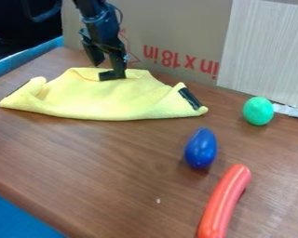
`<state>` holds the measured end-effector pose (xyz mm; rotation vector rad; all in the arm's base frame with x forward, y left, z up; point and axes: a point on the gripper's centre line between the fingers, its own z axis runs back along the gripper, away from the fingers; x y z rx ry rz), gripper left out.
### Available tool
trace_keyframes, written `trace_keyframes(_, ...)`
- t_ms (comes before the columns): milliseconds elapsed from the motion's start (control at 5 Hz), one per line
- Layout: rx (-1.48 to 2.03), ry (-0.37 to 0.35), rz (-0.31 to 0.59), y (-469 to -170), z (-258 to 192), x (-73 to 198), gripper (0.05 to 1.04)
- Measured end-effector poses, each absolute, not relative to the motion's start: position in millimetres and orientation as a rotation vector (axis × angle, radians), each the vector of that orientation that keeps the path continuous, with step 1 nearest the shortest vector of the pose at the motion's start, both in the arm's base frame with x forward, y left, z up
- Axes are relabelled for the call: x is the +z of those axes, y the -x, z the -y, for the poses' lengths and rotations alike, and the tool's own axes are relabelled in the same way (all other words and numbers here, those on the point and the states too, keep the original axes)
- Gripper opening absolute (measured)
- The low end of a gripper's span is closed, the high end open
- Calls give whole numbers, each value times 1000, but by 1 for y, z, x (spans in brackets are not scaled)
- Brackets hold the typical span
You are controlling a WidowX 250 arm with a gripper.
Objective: Unfold the yellow cloth from right to left
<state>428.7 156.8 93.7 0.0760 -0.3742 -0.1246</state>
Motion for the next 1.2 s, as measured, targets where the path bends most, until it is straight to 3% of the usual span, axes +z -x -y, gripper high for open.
trace_keyframes(400,-153,-91,358,-423,-156,78,955)
trace_keyframes(600,-121,-87,367,-423,-156,76,719)
trace_keyframes(800,-121,-66,378,-424,-153,77,421)
trace_keyframes(1000,-118,-38,370,-421,-155,77,200)
trace_keyframes(1200,-107,-2,359,-416,-158,77,93)
